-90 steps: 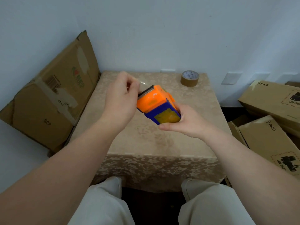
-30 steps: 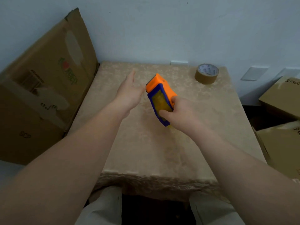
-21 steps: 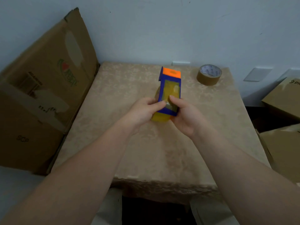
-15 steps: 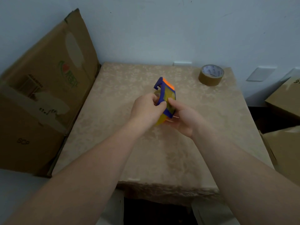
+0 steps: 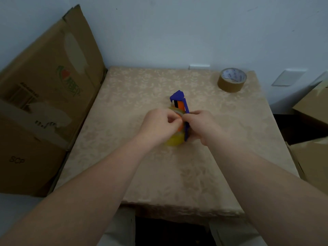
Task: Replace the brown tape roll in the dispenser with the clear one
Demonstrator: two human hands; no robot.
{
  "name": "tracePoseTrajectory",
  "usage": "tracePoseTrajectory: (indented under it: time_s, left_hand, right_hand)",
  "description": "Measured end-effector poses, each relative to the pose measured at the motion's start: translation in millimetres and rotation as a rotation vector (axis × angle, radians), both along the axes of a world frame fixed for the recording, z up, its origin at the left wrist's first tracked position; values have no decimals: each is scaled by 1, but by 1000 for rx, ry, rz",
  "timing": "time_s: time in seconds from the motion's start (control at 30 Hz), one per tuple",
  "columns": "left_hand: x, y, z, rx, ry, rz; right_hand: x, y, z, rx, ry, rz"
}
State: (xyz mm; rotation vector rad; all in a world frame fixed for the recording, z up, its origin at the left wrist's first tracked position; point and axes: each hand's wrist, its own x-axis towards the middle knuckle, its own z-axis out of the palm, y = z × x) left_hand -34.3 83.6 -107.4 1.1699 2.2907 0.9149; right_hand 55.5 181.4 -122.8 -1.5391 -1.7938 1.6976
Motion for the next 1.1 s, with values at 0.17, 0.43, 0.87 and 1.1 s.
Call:
tracePoseTrajectory:
  time_s: [0.17,0.43,0.87,1.1]
  left_hand:
    - [-25,-1,-5,-39,-190,352]
    - [-25,-1,2,36,-565,360]
    - [-24,-1,-2,-56,-755,384]
    - [-13,-8,19,-42,-829,374]
  right_hand:
    - [-5,4,-3,151,-123,109]
    - [-7,12,-7,355,-257,133]
    - [-2,11,-14,415,-311,180]
    - [7,1,2,314,-275,140]
